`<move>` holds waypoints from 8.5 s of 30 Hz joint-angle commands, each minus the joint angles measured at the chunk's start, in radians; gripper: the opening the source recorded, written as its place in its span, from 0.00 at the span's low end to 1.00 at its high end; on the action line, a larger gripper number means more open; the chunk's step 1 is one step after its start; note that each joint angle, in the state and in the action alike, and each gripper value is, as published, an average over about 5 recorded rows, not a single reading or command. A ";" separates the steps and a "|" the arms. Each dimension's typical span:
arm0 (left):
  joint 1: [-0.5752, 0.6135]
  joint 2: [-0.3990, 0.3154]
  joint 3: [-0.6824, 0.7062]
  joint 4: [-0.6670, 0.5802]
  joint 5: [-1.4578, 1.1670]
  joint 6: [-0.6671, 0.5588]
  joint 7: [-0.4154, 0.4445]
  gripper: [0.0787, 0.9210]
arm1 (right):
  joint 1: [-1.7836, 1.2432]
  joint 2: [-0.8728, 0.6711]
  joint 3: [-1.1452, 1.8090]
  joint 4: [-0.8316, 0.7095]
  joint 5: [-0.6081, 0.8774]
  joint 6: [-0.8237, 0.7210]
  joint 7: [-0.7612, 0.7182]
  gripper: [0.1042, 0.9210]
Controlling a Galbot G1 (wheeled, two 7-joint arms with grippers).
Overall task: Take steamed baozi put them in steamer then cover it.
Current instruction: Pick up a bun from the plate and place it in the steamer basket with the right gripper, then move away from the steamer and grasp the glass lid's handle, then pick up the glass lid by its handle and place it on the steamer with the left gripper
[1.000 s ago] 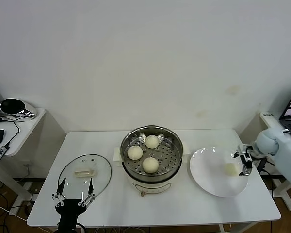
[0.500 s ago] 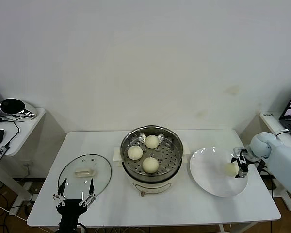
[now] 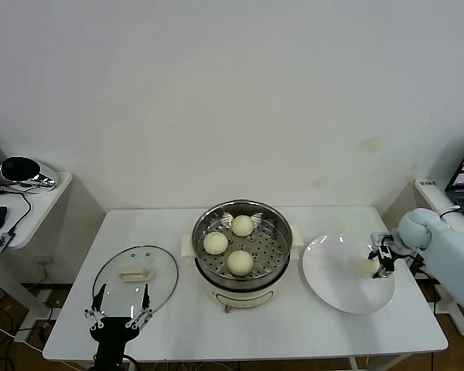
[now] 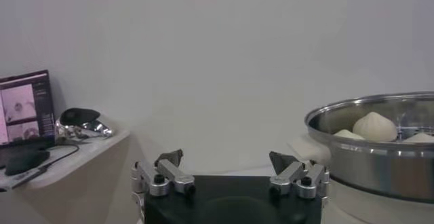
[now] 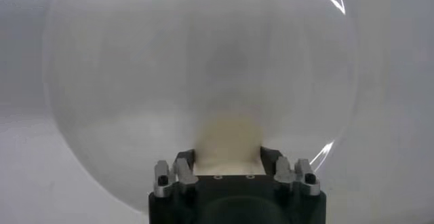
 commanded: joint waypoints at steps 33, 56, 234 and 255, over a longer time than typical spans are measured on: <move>-0.051 0.018 0.010 0.001 -0.001 0.017 0.005 0.88 | 0.904 0.258 -0.837 0.530 0.914 -0.513 0.266 0.57; -0.052 0.020 -0.013 0.000 -0.011 0.024 0.004 0.88 | 0.620 0.358 -0.773 0.351 0.714 -0.568 0.282 0.57; -0.715 0.579 0.325 0.169 0.766 0.511 0.278 0.06 | -1.439 0.810 1.488 0.870 0.249 0.172 0.876 0.88; -1.053 0.184 0.694 0.349 1.288 0.707 0.635 0.06 | -1.381 0.860 1.432 0.861 0.104 0.150 0.898 0.88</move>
